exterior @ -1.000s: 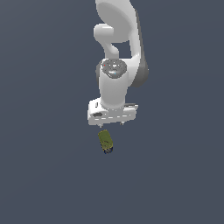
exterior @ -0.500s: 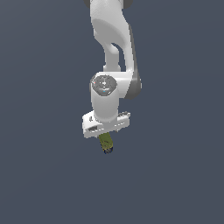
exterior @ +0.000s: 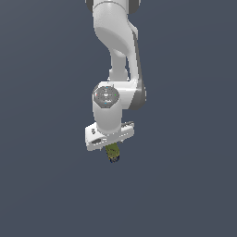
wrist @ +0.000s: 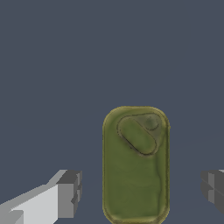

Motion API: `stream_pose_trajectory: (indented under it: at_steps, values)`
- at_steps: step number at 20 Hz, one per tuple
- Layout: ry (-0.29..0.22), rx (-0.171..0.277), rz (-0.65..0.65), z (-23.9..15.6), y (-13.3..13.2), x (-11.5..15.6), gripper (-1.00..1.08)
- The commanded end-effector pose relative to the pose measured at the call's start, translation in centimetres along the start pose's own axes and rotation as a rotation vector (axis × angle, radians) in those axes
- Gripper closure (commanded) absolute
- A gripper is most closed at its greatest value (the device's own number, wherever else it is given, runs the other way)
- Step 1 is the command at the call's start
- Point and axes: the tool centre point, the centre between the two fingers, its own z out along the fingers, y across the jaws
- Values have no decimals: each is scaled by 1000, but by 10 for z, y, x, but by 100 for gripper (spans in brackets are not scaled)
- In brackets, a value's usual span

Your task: Pick up the object and move it to a goal position.

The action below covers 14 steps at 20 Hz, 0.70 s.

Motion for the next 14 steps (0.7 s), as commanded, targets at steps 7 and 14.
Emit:
stream_pose_trajectory:
  at_steps: [7, 14]
  values:
    - [1, 0, -2, 19, 0, 0, -92]
    - [1, 0, -4, 49, 0, 0, -92]
